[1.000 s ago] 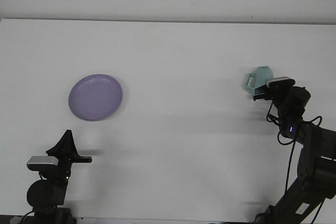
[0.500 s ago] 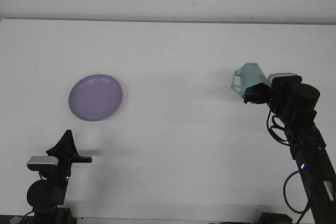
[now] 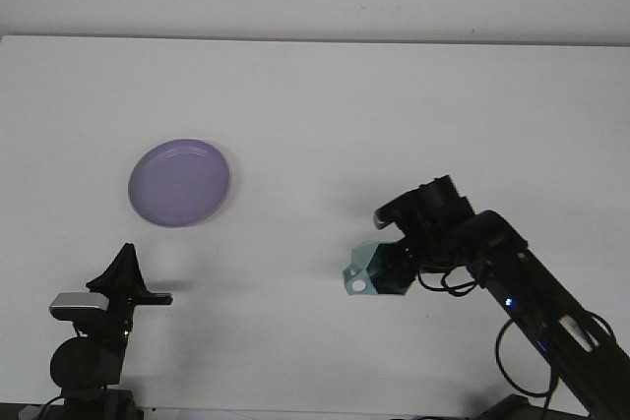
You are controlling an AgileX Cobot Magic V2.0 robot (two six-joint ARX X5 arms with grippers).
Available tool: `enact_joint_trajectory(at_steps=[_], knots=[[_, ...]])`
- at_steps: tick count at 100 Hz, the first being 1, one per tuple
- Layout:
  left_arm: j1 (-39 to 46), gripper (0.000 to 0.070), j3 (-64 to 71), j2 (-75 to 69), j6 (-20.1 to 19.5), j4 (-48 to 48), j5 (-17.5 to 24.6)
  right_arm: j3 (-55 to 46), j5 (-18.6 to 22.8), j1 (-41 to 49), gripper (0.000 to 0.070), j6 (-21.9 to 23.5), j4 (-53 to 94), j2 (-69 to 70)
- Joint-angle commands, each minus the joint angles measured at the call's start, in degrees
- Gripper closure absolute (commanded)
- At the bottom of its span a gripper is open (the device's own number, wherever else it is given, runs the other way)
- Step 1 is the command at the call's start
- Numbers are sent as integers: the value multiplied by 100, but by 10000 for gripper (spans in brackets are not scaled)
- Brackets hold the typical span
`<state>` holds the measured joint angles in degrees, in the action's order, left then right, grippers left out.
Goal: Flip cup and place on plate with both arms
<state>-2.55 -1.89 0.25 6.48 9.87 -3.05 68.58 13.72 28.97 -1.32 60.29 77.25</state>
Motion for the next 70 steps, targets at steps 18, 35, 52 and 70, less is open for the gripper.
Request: enact_joint_trajectory(at_steps=[18, 35, 52, 70], knots=[[-11, 687, 98, -7, 52, 72, -2, 682, -428, 1014, 700, -155, 614, 1292], [-9, 687, 98, -7, 50, 74, -2, 1152, -590, 1370, 700, -177, 841, 1934], [-9, 687, 98, -7, 50, 74, -2, 1316, -581, 1458, 700, -234, 935, 2284], [-9, 687, 98, -7, 50, 72, -2, 1316, -579, 1456, 700, -275, 1060, 2479]])
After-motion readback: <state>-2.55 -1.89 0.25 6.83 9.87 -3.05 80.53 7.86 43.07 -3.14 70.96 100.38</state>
